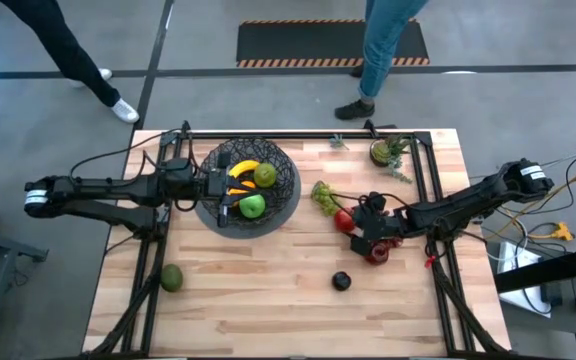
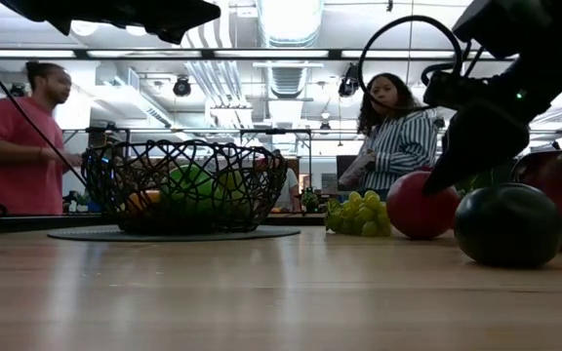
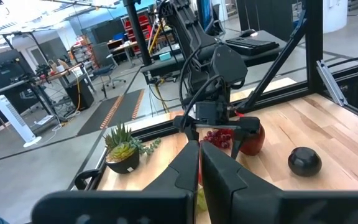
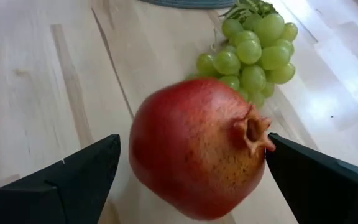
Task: Build produce basket
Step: Put the pomegranate into the basket
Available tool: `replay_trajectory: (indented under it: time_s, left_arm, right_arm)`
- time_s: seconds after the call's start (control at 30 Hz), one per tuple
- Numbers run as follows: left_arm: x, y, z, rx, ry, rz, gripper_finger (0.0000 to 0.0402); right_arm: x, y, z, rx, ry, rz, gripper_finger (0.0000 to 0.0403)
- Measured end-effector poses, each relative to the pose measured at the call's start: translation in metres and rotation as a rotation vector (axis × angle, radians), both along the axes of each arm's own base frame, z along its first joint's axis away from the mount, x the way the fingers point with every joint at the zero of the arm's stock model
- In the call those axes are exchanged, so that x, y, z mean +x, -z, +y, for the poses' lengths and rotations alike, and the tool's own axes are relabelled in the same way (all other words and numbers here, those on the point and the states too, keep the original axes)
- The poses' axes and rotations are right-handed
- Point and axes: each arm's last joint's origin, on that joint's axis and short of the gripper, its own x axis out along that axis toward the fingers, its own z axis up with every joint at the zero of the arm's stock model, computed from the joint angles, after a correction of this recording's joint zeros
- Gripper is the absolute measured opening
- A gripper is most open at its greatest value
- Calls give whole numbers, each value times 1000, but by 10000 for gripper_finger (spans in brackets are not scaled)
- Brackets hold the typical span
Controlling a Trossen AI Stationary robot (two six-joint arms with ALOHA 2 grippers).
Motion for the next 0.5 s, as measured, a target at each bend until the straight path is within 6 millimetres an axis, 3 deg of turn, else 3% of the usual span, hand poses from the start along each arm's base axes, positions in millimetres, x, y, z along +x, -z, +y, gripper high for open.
replay_trajectory:
  time_s: [0.5]
  left_arm:
    - [0,0,0,0,0,0,0]
  right_arm:
    - [0,0,0,-1,0,0,379]
